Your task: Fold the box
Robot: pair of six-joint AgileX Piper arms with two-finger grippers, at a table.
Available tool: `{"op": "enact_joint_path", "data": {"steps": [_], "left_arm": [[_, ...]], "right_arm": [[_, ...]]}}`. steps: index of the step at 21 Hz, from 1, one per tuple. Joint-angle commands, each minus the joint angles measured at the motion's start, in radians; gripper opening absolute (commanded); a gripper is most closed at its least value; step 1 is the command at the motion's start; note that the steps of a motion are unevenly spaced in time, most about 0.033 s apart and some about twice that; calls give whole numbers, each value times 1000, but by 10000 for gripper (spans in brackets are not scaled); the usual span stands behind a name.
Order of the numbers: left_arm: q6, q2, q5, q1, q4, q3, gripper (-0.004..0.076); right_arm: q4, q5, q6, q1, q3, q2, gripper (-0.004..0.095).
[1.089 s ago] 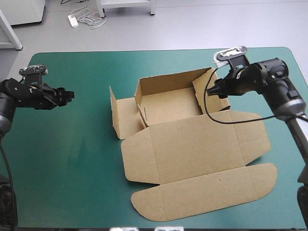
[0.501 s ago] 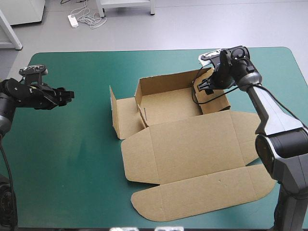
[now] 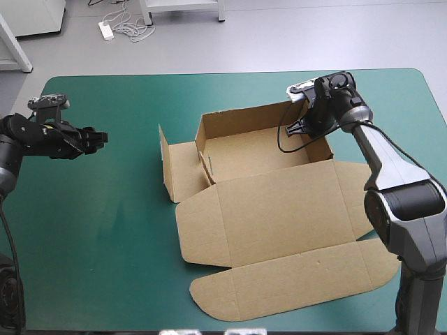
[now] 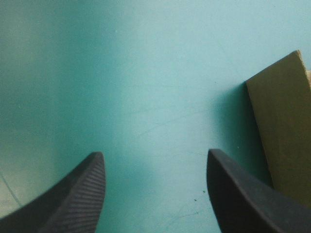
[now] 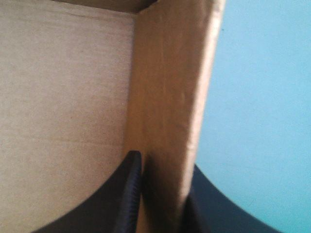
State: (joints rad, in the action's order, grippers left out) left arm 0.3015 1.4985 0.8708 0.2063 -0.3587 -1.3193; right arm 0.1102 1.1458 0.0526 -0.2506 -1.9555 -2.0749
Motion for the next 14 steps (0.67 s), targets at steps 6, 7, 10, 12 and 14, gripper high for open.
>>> {"op": "enact_joint_path", "data": {"steps": [6,7,10,12,14], "left_arm": [[0,-43,-35,2,-23,-27,438],[0,-43,-35,2,-23,-27,438],[0,-43,-37,2,-23,-27,438],[0,-43,-61,2,-23,-23,438],[14,-43,-90,2,-23,-14,438]], "right_arm": [[12,-18,7,8,-31,38,-19],[11,-30,0,13,-31,40,-18],[-33,-87,-20,40,-35,87,-19],[-83,-106,-8,69,-35,125,-19],[-123,-117,20,100,-35,174,-19]]}}
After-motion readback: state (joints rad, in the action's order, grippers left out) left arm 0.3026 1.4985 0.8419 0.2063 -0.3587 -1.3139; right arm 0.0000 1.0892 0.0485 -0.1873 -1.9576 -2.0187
